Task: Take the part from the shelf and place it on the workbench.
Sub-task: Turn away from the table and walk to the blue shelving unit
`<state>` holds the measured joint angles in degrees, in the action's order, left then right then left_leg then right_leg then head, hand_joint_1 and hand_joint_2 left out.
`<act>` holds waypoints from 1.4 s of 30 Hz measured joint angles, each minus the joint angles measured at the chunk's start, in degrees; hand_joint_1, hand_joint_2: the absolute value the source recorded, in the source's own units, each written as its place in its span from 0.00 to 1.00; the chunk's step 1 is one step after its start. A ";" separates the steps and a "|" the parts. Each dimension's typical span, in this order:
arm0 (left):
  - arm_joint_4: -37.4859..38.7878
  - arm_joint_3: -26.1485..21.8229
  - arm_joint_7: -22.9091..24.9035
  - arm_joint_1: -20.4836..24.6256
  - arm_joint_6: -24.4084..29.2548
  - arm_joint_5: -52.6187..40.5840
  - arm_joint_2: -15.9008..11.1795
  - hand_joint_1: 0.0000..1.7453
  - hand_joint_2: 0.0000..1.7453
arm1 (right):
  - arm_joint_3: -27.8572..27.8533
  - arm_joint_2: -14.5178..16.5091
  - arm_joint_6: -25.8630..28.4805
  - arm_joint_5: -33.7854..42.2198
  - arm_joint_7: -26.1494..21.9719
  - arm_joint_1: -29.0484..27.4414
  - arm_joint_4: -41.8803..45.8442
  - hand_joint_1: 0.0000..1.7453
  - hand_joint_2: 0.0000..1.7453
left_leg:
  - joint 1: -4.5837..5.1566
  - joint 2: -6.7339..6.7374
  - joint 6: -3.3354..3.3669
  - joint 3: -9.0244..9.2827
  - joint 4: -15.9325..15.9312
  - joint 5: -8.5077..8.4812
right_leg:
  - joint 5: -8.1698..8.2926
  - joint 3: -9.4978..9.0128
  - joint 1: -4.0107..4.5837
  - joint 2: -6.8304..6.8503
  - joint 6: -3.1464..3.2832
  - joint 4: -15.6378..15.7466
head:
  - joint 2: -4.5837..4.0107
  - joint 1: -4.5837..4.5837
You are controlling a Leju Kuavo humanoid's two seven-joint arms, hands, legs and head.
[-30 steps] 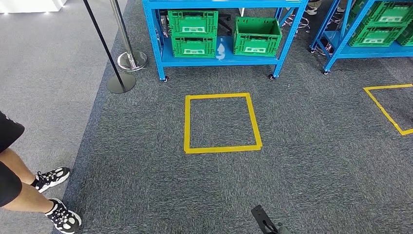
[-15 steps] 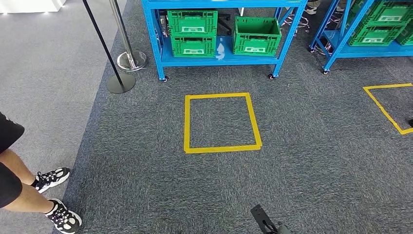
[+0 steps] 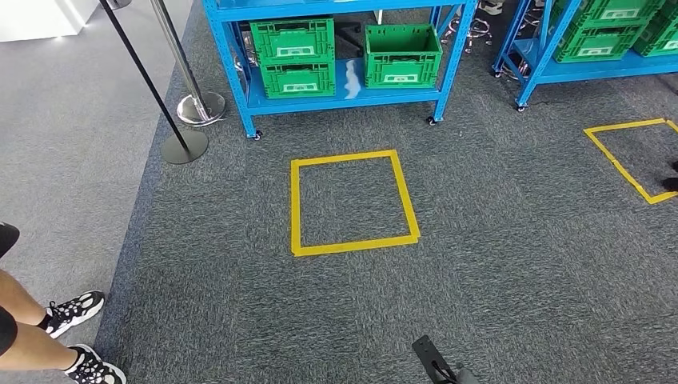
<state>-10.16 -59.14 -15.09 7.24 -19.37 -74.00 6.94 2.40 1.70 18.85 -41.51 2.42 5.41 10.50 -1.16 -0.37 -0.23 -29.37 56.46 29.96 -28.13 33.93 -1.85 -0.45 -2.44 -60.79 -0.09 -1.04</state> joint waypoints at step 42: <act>-0.01 0.06 -0.60 -0.12 0.74 -0.11 -0.17 0.00 0.00 | -0.69 0.23 -0.25 -0.33 -0.35 -0.33 0.02 0.00 0.00 | 0.45 0.09 -0.92 -5.16 5.71 -0.33 | -0.54 -2.67 0.14 0.04 1.77 2.69 | 0.00 -0.41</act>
<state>-10.16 -59.08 -15.69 7.13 -18.62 -74.11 6.76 1.70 1.93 18.59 -41.85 2.07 5.08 10.52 -0.71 -0.28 -1.15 -34.52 62.17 29.62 -28.67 31.26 -1.70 -0.41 -0.67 -58.10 -0.09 -1.45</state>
